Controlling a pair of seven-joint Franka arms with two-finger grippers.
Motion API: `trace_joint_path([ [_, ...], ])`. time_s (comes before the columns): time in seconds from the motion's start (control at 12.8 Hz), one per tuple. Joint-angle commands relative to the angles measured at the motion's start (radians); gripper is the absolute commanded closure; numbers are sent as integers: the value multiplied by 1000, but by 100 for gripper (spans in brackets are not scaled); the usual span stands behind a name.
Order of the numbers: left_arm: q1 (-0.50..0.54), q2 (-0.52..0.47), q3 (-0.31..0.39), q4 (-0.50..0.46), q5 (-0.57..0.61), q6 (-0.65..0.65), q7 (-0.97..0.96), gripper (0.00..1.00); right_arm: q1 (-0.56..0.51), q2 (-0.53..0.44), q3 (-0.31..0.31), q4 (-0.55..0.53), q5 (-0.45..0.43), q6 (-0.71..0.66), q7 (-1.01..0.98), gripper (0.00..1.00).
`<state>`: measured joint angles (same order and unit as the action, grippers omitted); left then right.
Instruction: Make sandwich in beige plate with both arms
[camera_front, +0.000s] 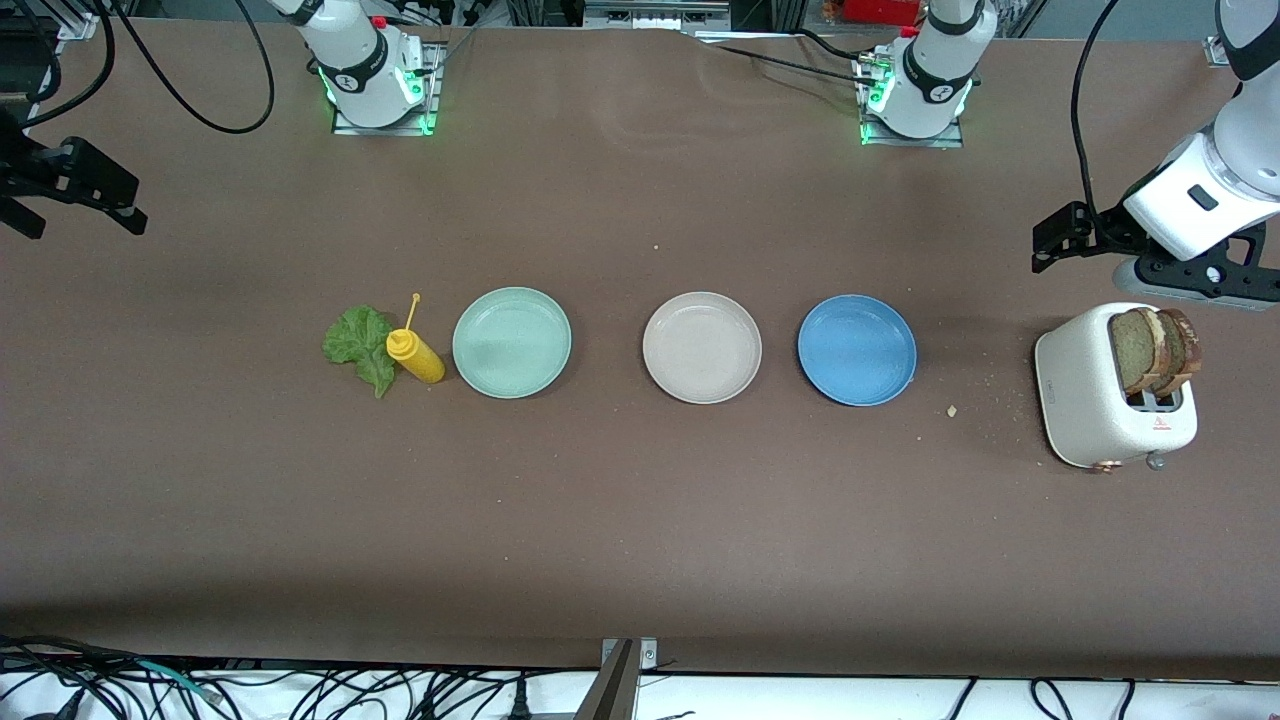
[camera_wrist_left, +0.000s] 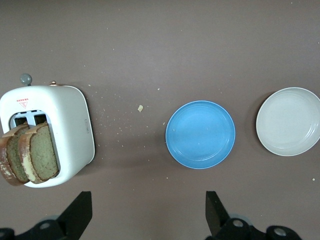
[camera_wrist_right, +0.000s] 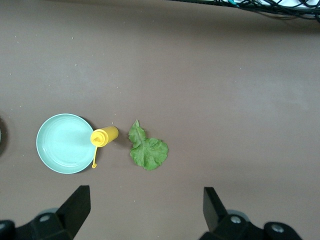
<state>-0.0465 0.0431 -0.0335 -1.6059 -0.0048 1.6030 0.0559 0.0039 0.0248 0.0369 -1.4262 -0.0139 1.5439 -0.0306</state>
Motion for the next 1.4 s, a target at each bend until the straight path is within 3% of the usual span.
trace_joint_path([
  [0.0,-4,-8,4,0,16,-8,13,0,4,4,3,15,0,-8,-3,0],
  [1.33,-3,-8,4,0,16,-8,13,0,13,6,4,13,5,-64,-6,0],
])
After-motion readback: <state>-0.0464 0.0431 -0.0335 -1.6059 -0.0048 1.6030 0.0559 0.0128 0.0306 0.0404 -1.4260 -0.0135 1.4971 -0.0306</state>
